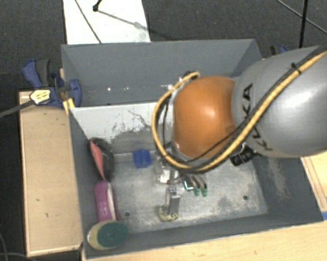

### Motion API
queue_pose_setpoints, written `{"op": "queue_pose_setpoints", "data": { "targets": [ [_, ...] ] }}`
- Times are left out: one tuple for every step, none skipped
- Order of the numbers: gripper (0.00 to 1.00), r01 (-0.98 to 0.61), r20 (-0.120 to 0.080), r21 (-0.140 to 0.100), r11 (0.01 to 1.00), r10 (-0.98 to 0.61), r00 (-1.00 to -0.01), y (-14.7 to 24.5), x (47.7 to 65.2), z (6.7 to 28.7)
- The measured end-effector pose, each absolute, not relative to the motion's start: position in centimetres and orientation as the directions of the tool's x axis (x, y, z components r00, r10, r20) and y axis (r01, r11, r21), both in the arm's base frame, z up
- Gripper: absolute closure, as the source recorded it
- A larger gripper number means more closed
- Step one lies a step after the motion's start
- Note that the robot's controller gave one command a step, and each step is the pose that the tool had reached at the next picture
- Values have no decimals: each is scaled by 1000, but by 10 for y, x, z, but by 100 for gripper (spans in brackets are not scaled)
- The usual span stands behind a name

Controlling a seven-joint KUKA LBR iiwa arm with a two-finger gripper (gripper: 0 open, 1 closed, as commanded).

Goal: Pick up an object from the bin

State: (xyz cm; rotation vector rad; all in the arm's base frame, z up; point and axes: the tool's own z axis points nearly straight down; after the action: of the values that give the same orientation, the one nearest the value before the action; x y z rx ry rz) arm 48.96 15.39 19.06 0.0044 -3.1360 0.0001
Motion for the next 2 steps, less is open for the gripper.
{"op": "queue_pose_setpoints", "data": {
  "targets": [
    [0, -206, -2, -1, 979, -206, -979, 103, 581, 99],
    [0, -182, 1, 1, 983, -182, -983, 97, 577, 69]
  ]
}}
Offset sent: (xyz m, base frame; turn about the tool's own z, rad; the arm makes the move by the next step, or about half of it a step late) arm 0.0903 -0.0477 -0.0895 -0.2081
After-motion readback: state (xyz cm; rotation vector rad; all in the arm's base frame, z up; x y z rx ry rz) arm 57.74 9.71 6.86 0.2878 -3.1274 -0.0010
